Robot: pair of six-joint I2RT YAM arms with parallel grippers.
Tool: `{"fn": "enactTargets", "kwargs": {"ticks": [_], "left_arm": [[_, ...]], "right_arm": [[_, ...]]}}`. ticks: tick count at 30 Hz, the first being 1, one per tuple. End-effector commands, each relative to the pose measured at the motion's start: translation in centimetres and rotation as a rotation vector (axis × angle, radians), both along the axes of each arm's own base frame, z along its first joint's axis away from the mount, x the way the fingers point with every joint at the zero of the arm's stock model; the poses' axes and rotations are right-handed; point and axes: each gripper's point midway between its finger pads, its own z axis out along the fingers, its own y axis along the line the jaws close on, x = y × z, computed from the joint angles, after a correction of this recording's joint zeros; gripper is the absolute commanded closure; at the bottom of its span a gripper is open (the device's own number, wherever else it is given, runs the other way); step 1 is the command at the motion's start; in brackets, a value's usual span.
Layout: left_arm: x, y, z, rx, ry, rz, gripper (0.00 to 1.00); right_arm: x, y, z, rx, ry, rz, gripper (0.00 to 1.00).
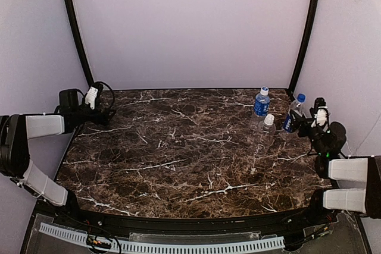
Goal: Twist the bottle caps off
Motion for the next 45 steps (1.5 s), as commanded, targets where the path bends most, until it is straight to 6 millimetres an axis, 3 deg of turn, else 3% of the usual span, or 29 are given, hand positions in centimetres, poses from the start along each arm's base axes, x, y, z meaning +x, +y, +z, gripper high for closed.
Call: {"fn": "enactTargets", "kwargs": {"ticks": [1,2,3,4,7,11,13,16,18,19,21,27,33,37,40,45], "left_arm": [[-4.0,-3.1,0.4,0.053,0.217,-0.249,0.00],[-5.5,-3.4,0.1,0.058,0.285,-0.287,0.00],[-5.5,-3.8,1.7,0.055,0.274,-0.314,0.00],[-6.6,-4.0,1.7,0.048,0.326,-0.332,0.00],[-7.3,-4.5,4.6,0.033,0.337,-0.350,0.02],[-8.2,-4.8,7.0,0.004,0.360,-0.350,0.08],[-8.3,-4.9,8.2,-0.015,0.362,-0.341,0.10],[-8.5,-5.1,9.9,-0.039,0.360,-0.335,0.11],[-8.7,-5.3,10.5,-0.050,0.365,-0.339,0.12],[-9.0,-5.3,10.6,-0.051,0.374,-0.342,0.12],[-9.2,-5.4,10.8,-0.046,0.378,-0.345,0.12],[-9.8,-5.2,10.3,-0.016,0.418,-0.336,0.13],[-10.3,-5.5,9.8,-0.014,0.434,-0.354,0.13],[-10.4,-5.7,9.8,-0.025,0.435,-0.363,0.13],[-10.4,-5.9,10.0,-0.030,0.431,-0.372,0.14],[-10.4,-6.0,10.0,-0.039,0.430,-0.379,0.14]], "right_arm": [[-1.3,0.4,1.8,0.070,-0.004,0.031,0.01],[-1.6,0.5,2.8,0.075,-0.015,0.033,0.02],[-1.8,0.5,3.7,0.085,-0.018,0.034,0.01],[-2.1,0.5,4.9,0.095,-0.022,0.033,0.01],[-2.9,0.9,8.5,0.112,-0.007,0.061,0.01],[-3.3,3.6,14.0,0.096,0.026,0.219,0.07],[-2.4,4.6,15.8,0.127,0.114,0.285,0.15],[0.3,5.4,15.9,0.186,0.344,0.302,0.27],[1.8,6.3,16.0,0.155,0.453,0.263,0.29],[2.5,6.9,17.1,0.113,0.475,0.232,0.29],[3.6,6.5,16.3,0.034,0.579,0.079,0.26],[4.6,0.6,14.1,-0.106,0.744,-0.311,0.10],[4.7,0.8,8.3,-0.162,0.952,-0.295,0.06],[4.9,0.0,6.5,-0.177,1.000,-0.325,0.13],[5.4,0.4,6.0,-0.137,1.001,-0.274,0.25],[5.4,-1.3,5.2,-0.158,1.008,-0.347,0.27]]}}
